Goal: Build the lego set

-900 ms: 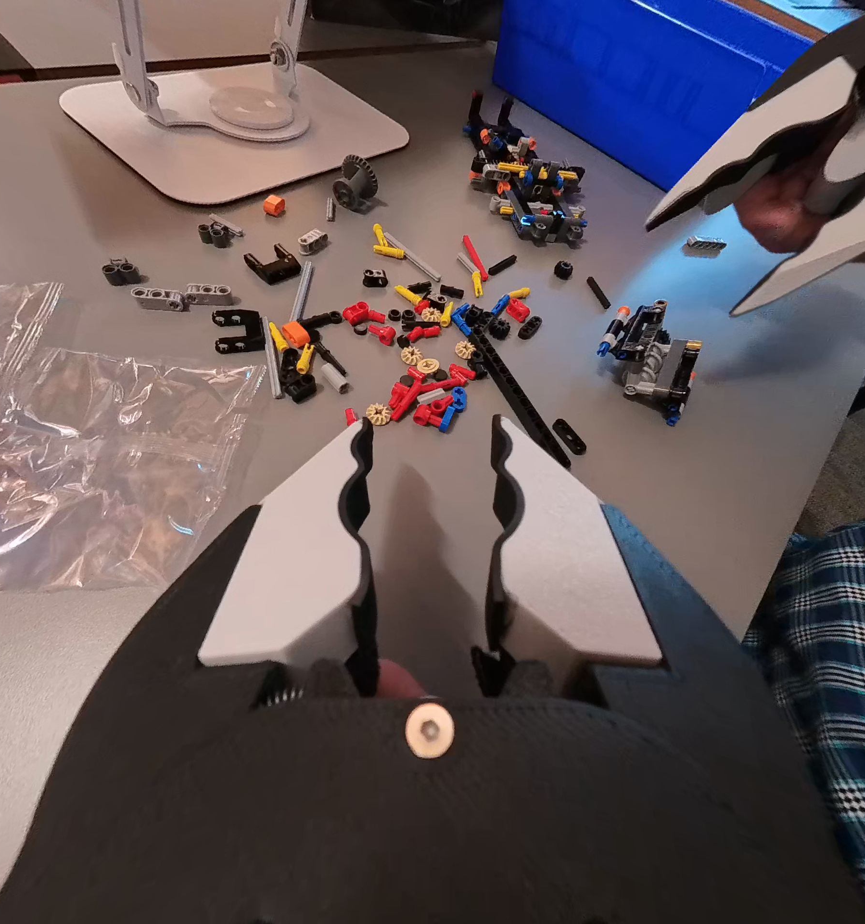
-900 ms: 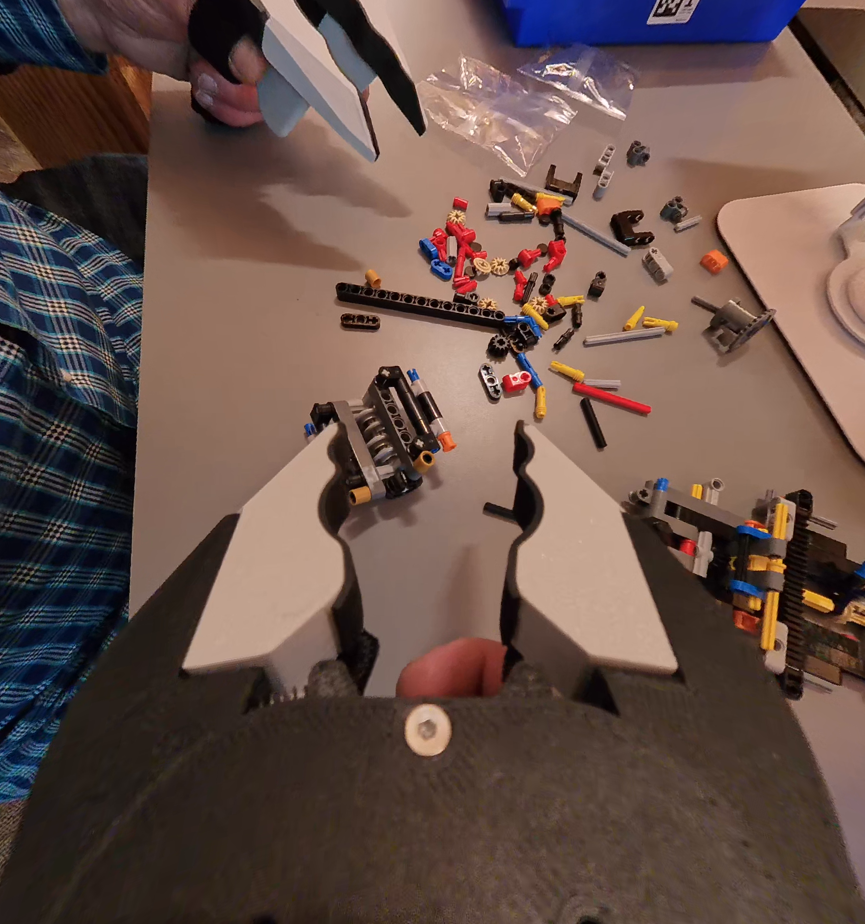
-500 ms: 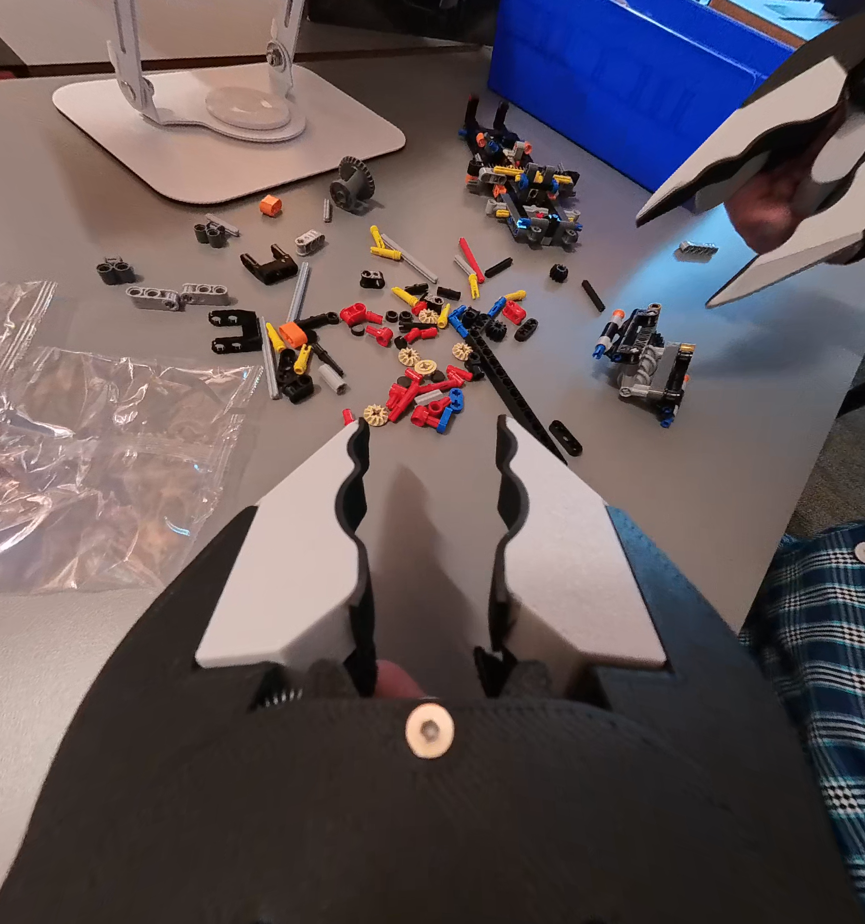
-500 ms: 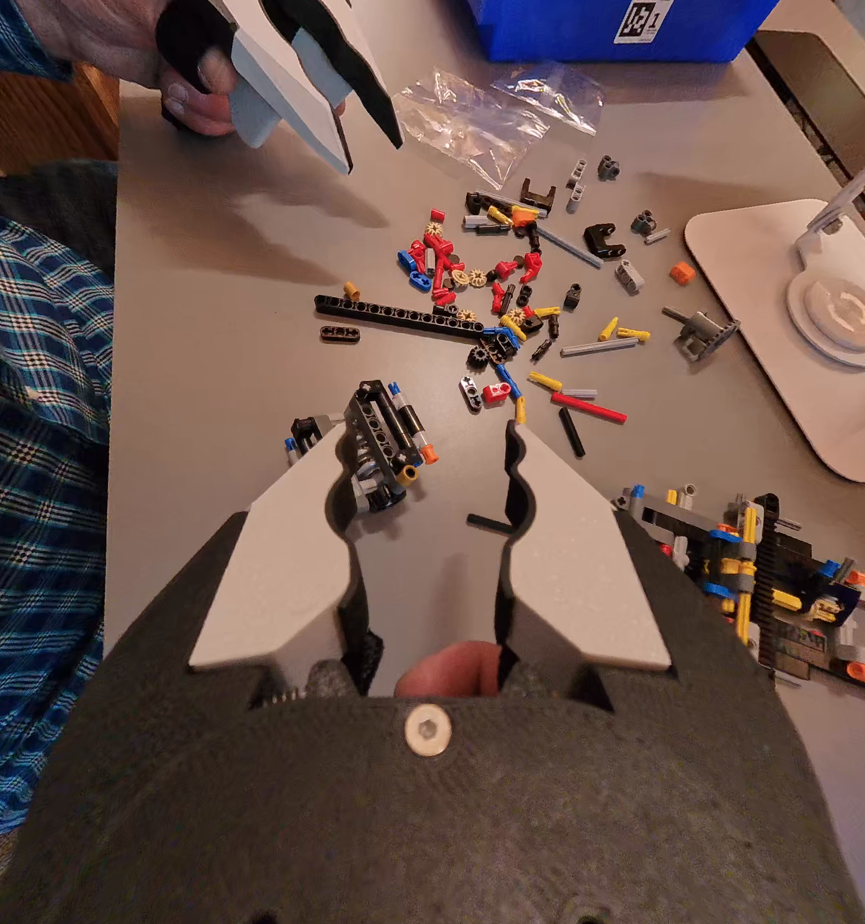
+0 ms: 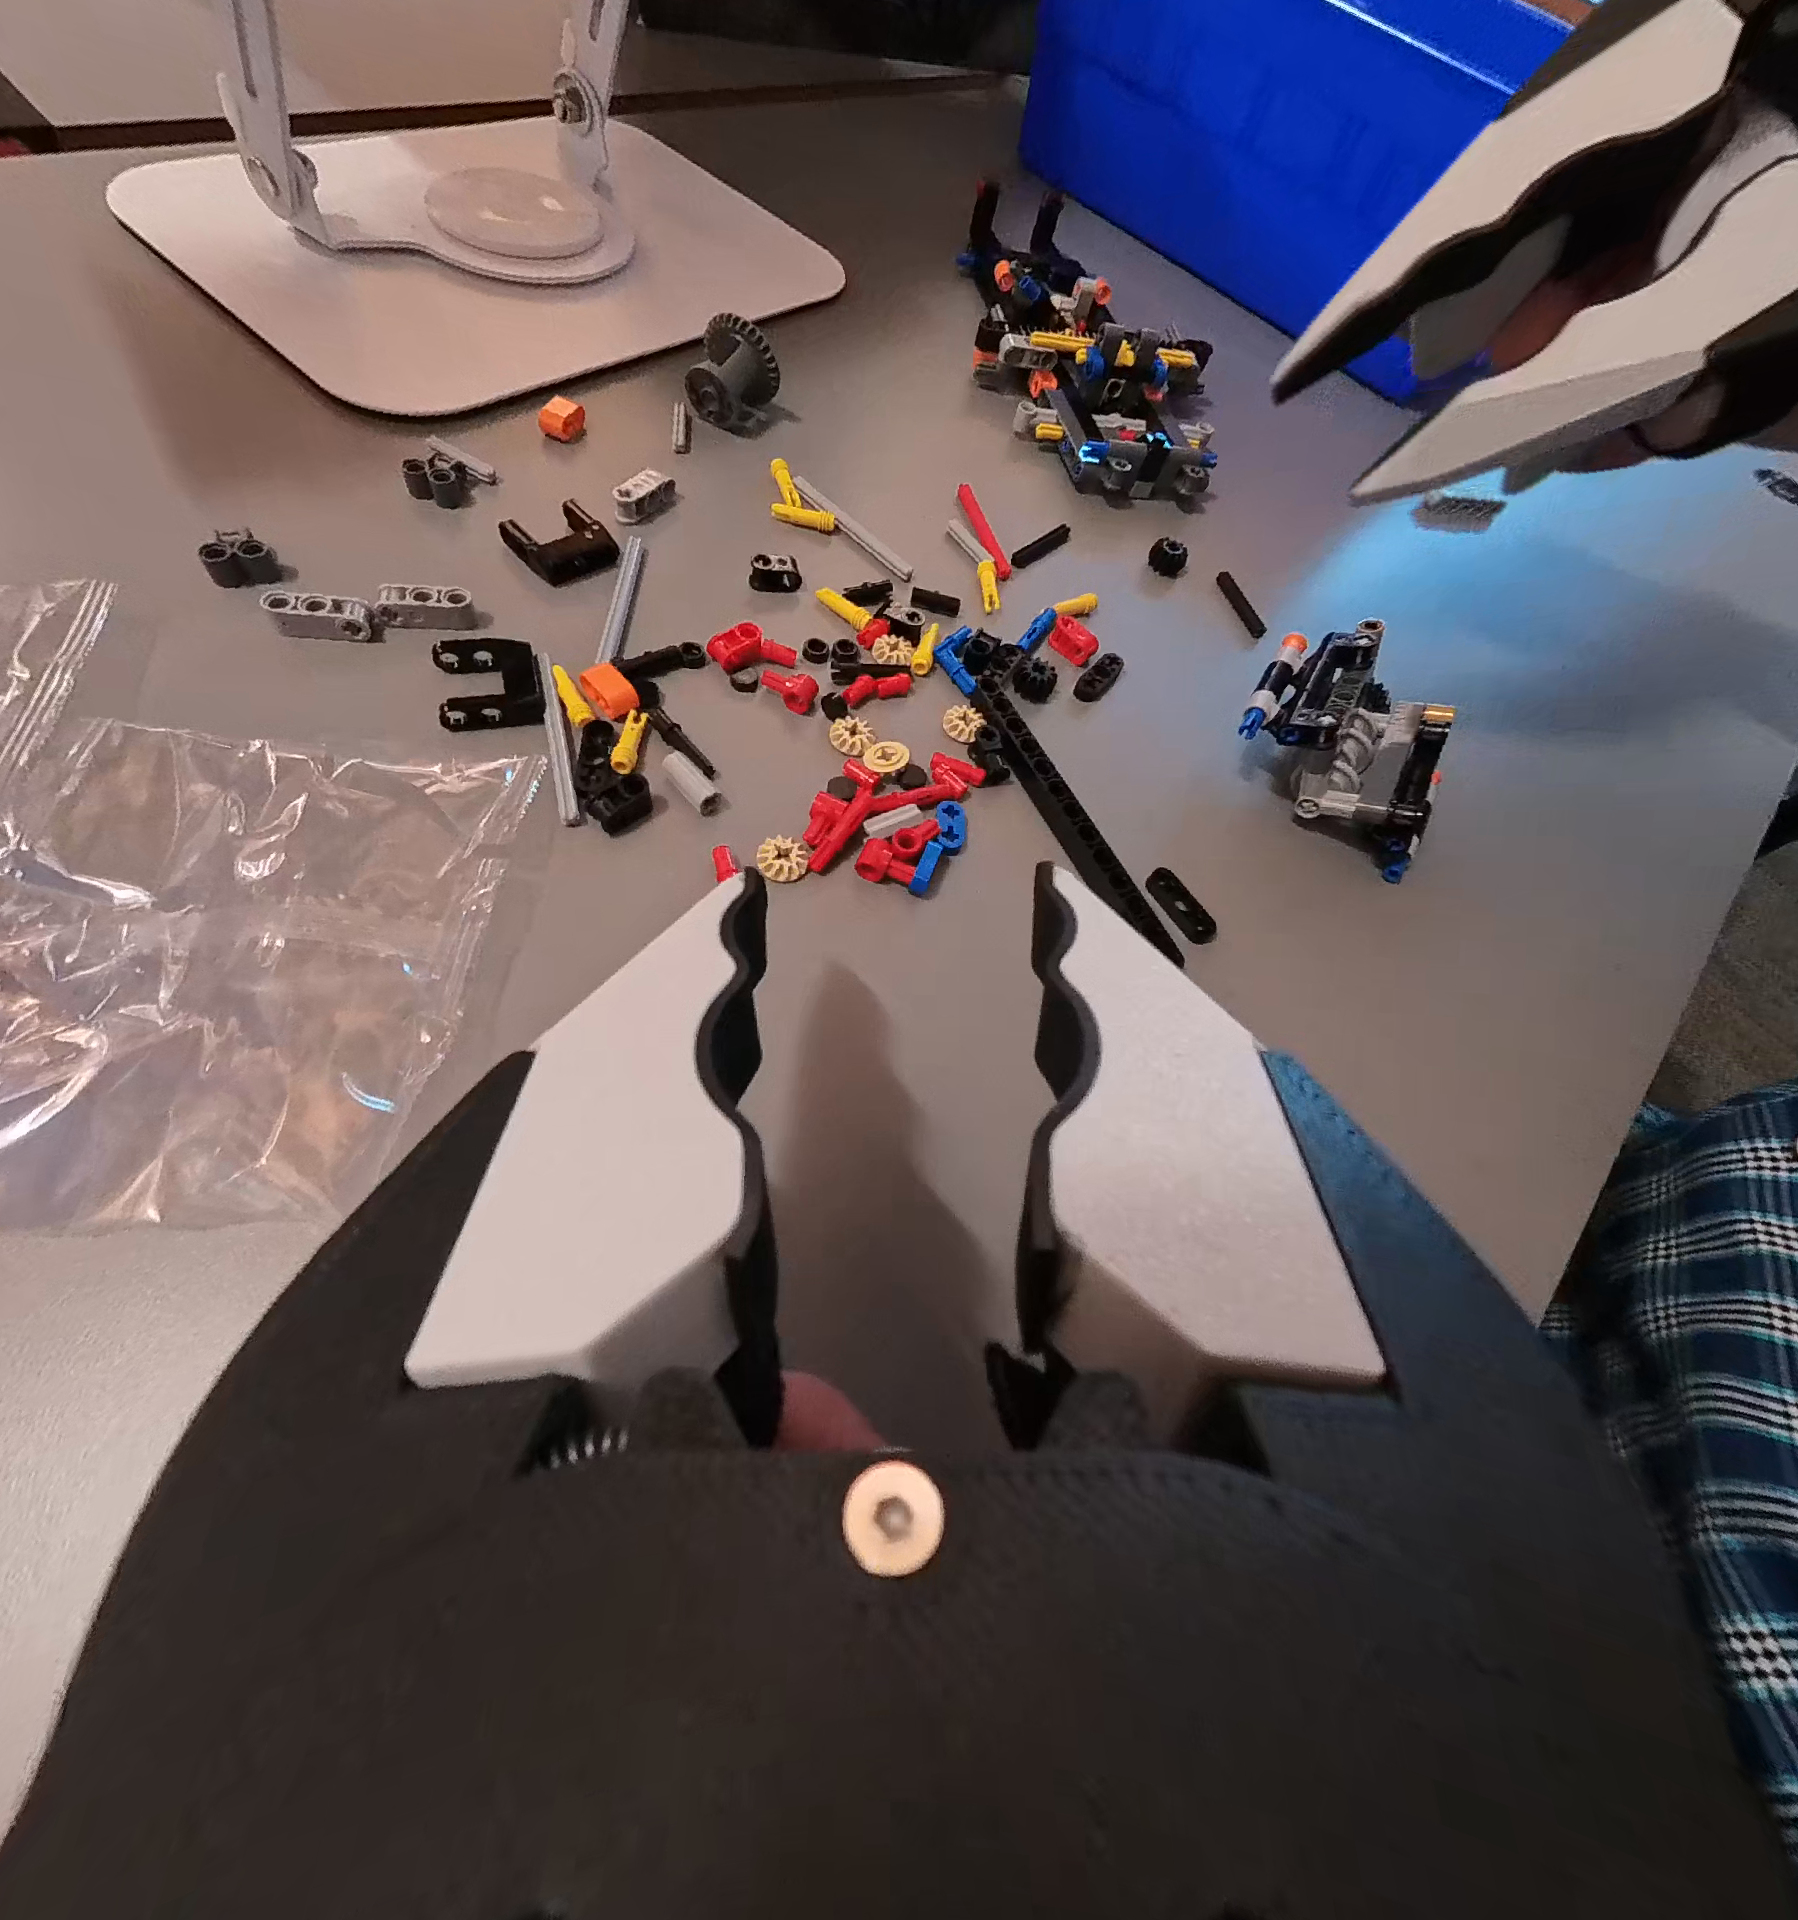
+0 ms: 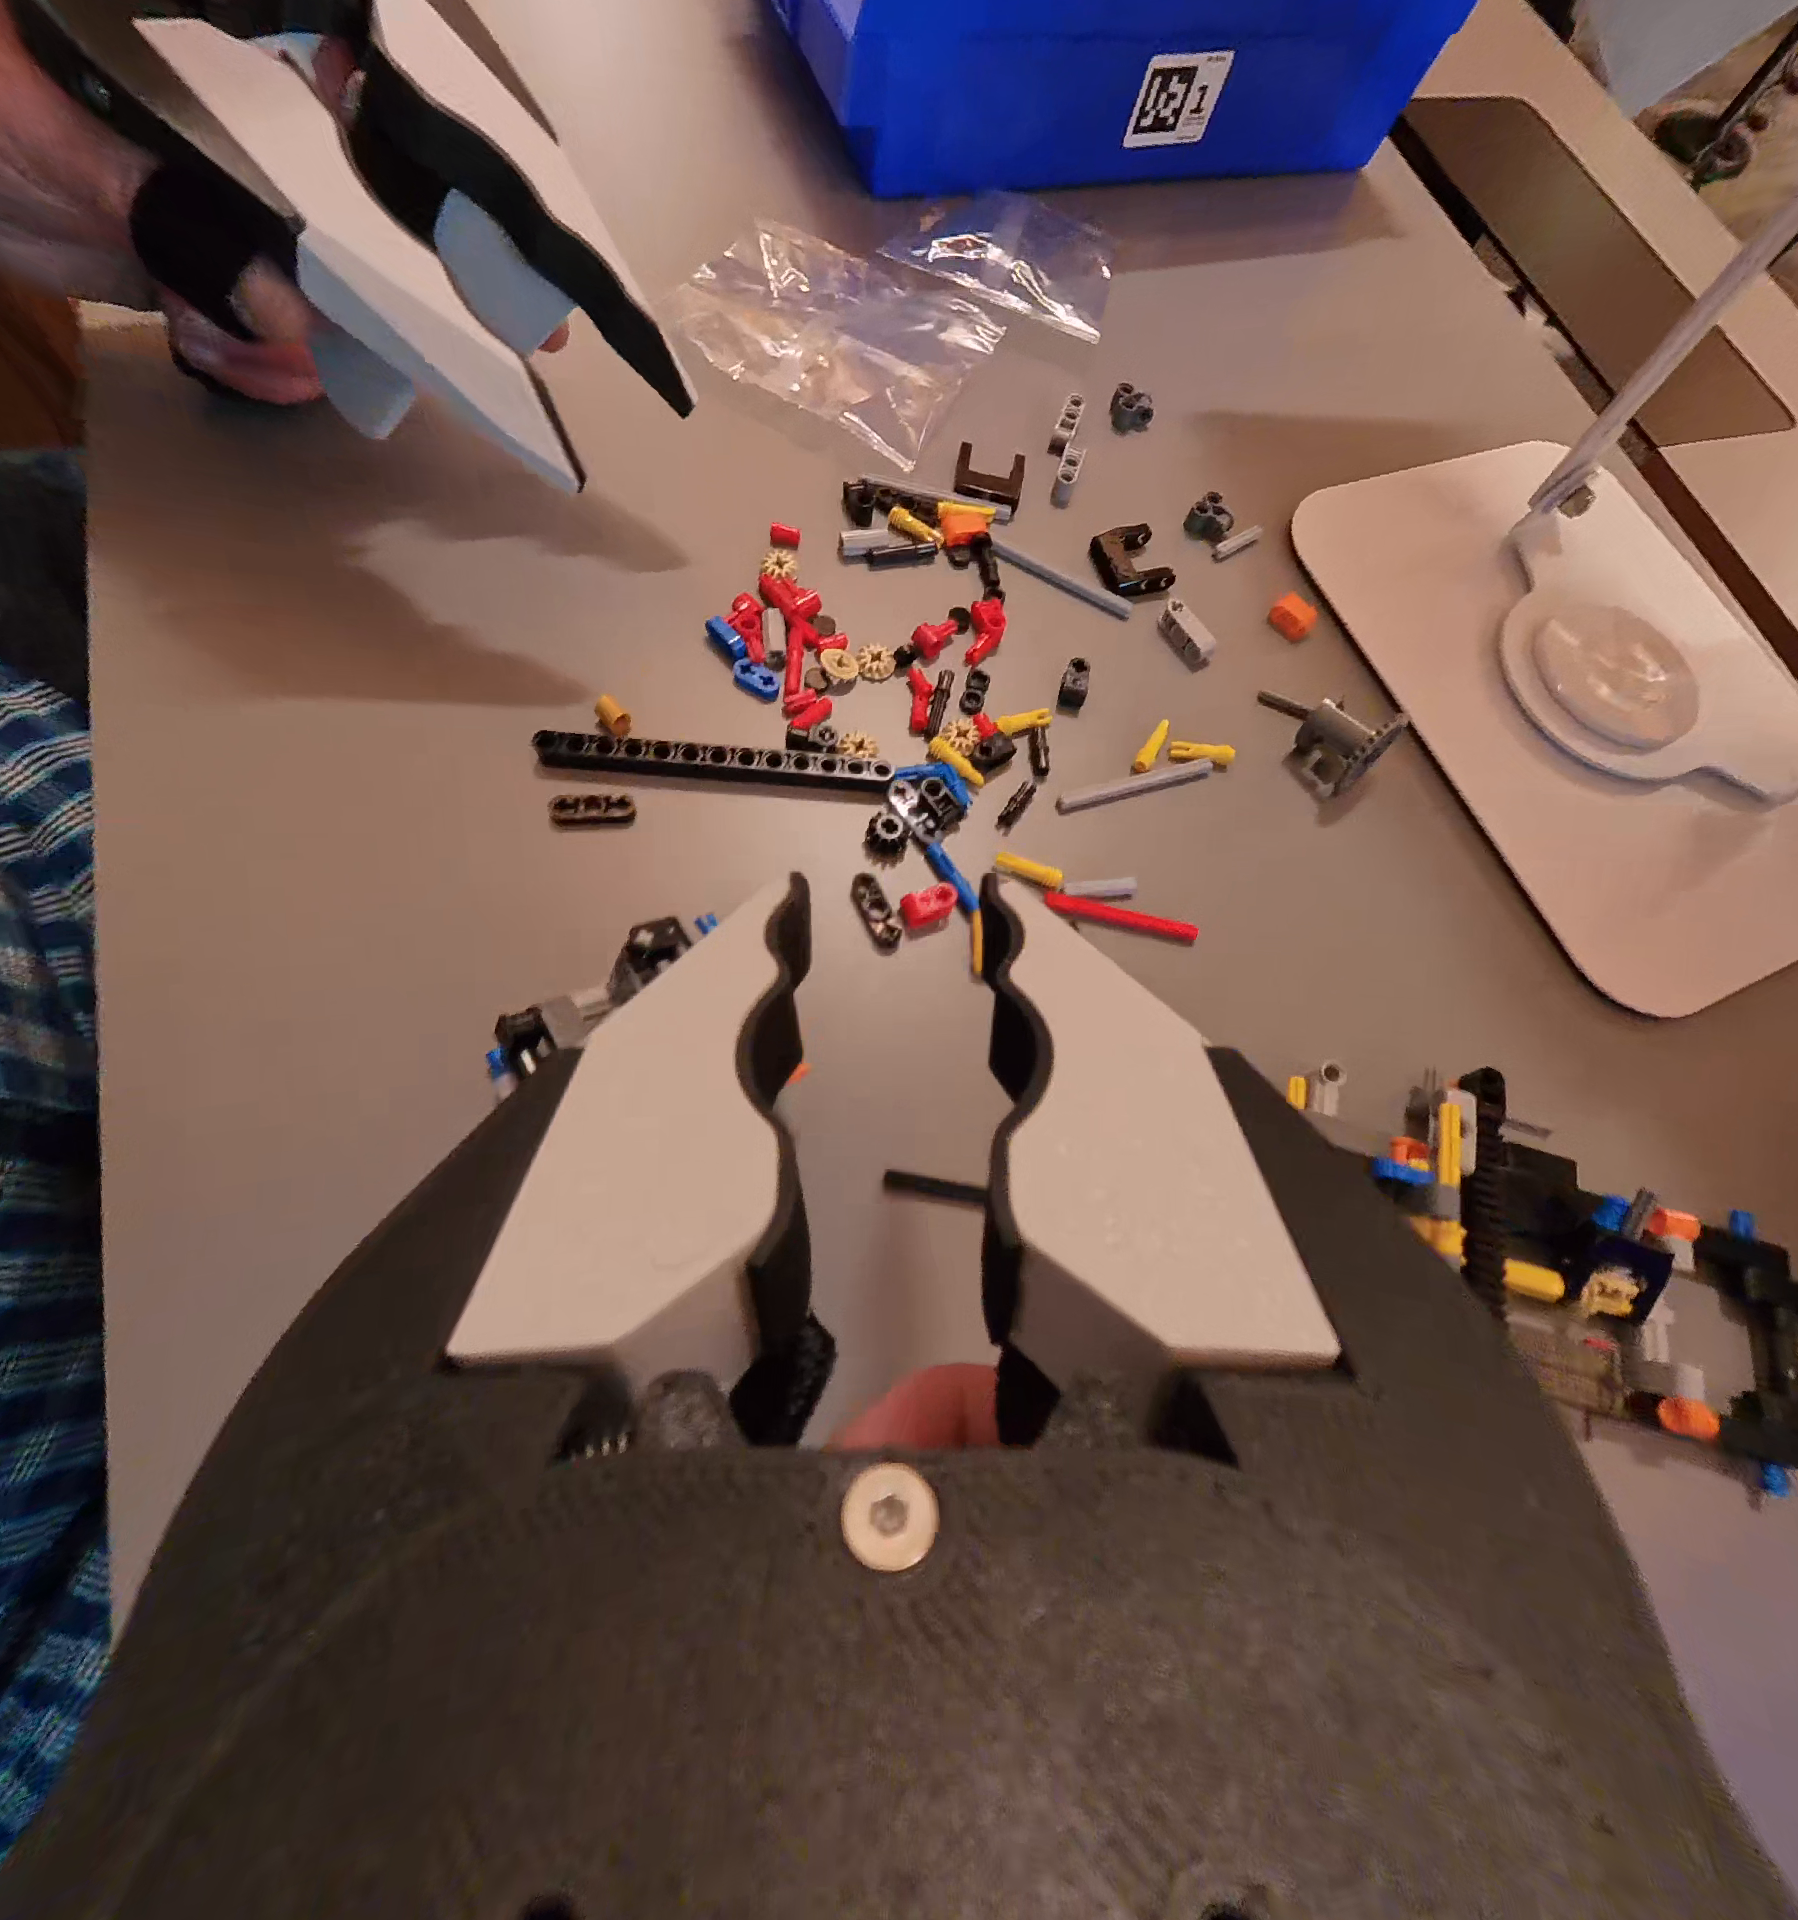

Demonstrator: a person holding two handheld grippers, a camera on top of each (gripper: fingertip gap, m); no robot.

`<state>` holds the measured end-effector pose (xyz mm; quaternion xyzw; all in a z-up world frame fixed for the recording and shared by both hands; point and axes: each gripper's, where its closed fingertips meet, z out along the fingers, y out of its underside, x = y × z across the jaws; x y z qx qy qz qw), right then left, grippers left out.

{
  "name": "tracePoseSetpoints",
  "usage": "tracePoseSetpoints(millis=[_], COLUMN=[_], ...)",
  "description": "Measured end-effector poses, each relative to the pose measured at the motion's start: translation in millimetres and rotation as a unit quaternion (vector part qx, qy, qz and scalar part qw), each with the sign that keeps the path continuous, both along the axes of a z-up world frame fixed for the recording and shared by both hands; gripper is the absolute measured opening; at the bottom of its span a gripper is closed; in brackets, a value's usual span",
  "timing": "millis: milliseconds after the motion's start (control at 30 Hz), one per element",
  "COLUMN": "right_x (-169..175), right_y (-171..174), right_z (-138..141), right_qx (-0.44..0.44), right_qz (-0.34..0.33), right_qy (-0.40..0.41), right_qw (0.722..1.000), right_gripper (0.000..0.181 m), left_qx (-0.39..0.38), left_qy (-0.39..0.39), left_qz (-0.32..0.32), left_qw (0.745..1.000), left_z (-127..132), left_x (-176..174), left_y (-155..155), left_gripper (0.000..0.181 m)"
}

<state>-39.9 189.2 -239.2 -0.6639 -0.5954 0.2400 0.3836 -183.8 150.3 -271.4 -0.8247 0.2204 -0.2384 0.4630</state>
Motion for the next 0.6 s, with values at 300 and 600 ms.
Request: tracePoseSetpoints(millis=[300,600], right_x=[-44,-67], right_y=[54,98], right_z=[-22,-61], right_qx=[0.019,-0.009], right_qz=[-0.021,-0.061], right_qy=[-0.067,-0.106], right_qw=[0.997,0.992], right_gripper=[0.009,0.017], left_qx=[0.000,-0.003], left_qy=[-0.004,-0.016], left_qz=[-0.002,-0.005], left_qw=[1.000,1.000], left_z=[1,2], left_x=[0,0], left_y=[-1,-1], left_gripper=[0.049,0.049])
